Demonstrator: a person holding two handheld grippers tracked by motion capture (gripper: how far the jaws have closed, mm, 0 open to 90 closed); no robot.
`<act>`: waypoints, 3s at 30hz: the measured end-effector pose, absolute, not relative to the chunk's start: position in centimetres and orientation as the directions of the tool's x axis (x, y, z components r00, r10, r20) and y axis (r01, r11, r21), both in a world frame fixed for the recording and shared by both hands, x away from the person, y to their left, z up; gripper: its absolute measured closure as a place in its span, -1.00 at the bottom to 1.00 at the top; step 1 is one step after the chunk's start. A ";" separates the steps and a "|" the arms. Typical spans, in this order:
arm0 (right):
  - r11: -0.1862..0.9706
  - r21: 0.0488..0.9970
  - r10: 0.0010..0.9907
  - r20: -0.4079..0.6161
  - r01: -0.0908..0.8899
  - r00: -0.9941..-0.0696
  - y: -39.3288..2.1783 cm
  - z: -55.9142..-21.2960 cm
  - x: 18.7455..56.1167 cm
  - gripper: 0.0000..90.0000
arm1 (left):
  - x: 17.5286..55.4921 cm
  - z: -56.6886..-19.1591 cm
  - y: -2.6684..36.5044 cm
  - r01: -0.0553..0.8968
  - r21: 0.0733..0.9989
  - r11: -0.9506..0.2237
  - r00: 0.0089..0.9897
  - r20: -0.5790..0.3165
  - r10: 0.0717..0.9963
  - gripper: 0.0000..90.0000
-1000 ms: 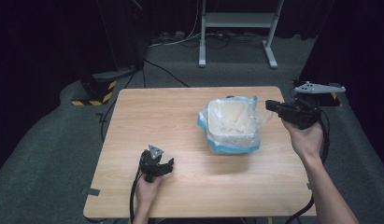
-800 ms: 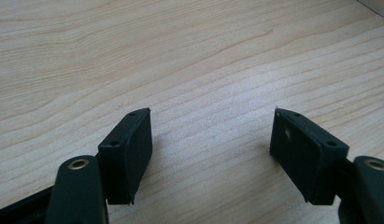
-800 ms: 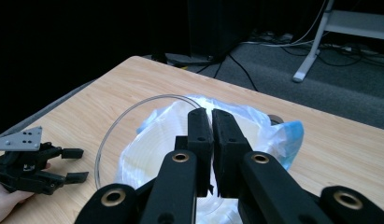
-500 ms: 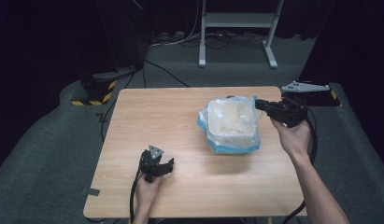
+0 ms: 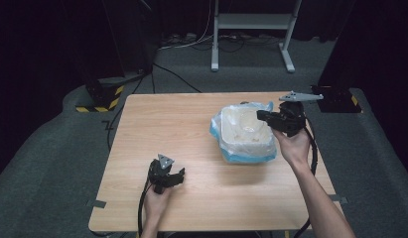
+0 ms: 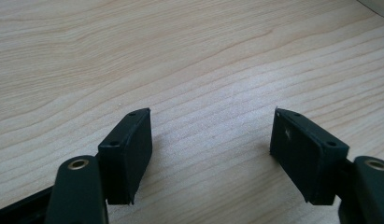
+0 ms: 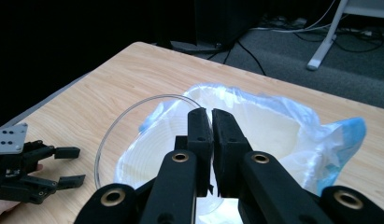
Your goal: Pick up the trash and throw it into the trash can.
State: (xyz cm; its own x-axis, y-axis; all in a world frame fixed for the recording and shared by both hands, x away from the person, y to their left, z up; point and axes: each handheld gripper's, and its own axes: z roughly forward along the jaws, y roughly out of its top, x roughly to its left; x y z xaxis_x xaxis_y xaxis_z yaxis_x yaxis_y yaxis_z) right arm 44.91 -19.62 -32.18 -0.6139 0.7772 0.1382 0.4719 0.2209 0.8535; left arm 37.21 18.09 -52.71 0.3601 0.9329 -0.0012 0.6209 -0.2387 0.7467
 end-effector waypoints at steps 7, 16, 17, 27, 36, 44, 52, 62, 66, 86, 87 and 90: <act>0.225 0.833 0.791 0.146 0.505 -0.595 -18.8 -34.1 46.0 0.91 | 37.2 -52.7 18.1 0.621 0.747 -0.239 0.360 -0.001 0.933 -0.35; 0.222 0.824 0.797 0.155 0.522 -0.584 -18.7 -35.8 46.6 0.90 | 37.2 -52.7 18.1 0.621 0.747 -0.239 0.360 -0.001 0.933 -0.35; 0.223 0.822 0.798 0.154 0.524 -0.582 -18.6 -36.0 46.7 0.90 | 37.2 -52.7 18.1 0.621 0.747 -0.239 0.360 -0.001 0.933 -0.35; 0.218 0.814 0.808 0.159 0.539 -0.567 -18.7 -37.0 47.0 0.67 | 37.2 -52.7 18.1 0.621 0.747 -0.238 0.360 -0.002 0.933 -0.35; 0.213 0.828 0.804 0.153 0.519 -0.574 -19.4 -36.8 46.3 0.38 | 37.2 -52.7 18.1 0.621 0.747 -0.238 0.360 -0.002 0.933 -0.35; 0.200 0.845 0.797 0.155 0.497 -0.584 -20.1 -36.3 45.3 0.26 | 37.2 -52.7 18.1 0.621 0.747 -0.239 0.360 -0.001 0.933 -0.35; 0.193 0.863 0.790 0.145 0.467 -0.596 -20.7 -35.7 44.2 0.21 | 37.2 -52.7 18.1 0.621 0.747 -0.238 0.360 -0.001 0.933 -0.35; 0.168 0.877 0.797 0.149 0.451 -0.586 -22.8 -35.4 42.5 0.19 | 37.2 -52.7 18.1 0.621 0.747 -0.238 0.359 -0.002 0.933 -0.35; 0.157 0.884 0.800 0.147 0.439 -0.581 -23.9 -35.3 41.6 0.19 | 37.2 -52.7 18.1 0.621 0.747 -0.238 0.360 -0.001 0.933 -0.35; 0.126 0.894 0.829 0.143 0.429 -0.541 -27.6 -37.7 37.6 0.17 | 37.2 -52.7 18.1 0.621 0.747 -0.238 0.359 -0.002 0.933 -0.35; 0.123 0.894 0.831 0.144 0.431 -0.537 -27.8 -38.0 37.5 0.18 | 37.2 -52.7 18.1 0.621 0.747 -0.238 0.359 -0.002 0.933 -0.35; 0.114 0.891 0.835 0.154 0.439 -0.528 -28.3 -38.7 37.1 0.17 | 37.2 -52.7 18.1 0.621 0.747 -0.238 0.359 -0.002 0.933 -0.35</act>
State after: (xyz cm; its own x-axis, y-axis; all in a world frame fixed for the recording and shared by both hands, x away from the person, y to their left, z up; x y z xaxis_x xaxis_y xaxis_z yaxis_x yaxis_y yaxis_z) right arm 37.09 -28.30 -38.73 -0.5280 0.8352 0.1539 0.4394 0.1136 0.8911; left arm 37.21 18.08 -52.72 0.3592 0.9333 -0.0015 0.6207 -0.2377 0.7472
